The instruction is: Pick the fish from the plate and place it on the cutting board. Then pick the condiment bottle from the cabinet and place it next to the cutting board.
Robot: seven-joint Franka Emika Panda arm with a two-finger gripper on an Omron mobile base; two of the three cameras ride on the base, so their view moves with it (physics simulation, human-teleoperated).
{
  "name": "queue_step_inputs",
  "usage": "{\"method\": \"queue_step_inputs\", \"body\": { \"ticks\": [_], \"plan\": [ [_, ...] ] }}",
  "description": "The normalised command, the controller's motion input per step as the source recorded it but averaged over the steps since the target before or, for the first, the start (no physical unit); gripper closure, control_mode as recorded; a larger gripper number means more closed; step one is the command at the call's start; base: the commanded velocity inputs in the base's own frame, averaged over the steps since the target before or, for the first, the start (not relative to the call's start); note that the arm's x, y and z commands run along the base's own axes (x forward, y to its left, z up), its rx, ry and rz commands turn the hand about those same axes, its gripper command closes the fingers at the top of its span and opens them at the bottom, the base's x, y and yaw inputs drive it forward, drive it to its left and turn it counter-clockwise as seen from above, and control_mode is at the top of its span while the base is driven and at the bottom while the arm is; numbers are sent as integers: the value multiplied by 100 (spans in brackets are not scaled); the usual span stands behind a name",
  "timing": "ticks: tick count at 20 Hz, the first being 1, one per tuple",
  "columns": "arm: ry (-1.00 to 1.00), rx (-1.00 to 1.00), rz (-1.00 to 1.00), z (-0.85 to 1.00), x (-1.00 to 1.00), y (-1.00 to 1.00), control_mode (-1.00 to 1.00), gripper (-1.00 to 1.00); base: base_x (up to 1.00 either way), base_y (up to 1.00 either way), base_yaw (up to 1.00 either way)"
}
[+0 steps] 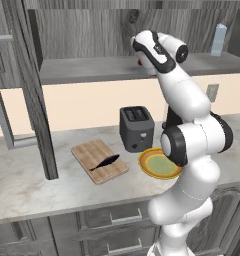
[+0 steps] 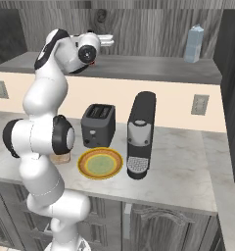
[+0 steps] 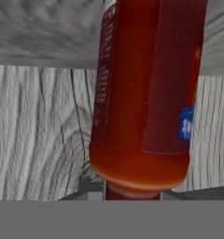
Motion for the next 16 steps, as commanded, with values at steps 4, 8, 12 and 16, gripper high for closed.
{"method": "queue_step_inputs", "body": {
  "ticks": [4, 8, 12, 16],
  "plan": [
    [0, 1, 0, 37, -13, 2, -100, 100, 0, 0, 0],
    [0, 0, 0, 36, -17, 5, -100, 100, 0, 0, 0],
    [0, 0, 0, 24, -26, 5, -100, 100, 0, 0, 0],
    [0, 0, 0, 14, -32, 6, -100, 100, 0, 0, 0]
  ]
}}
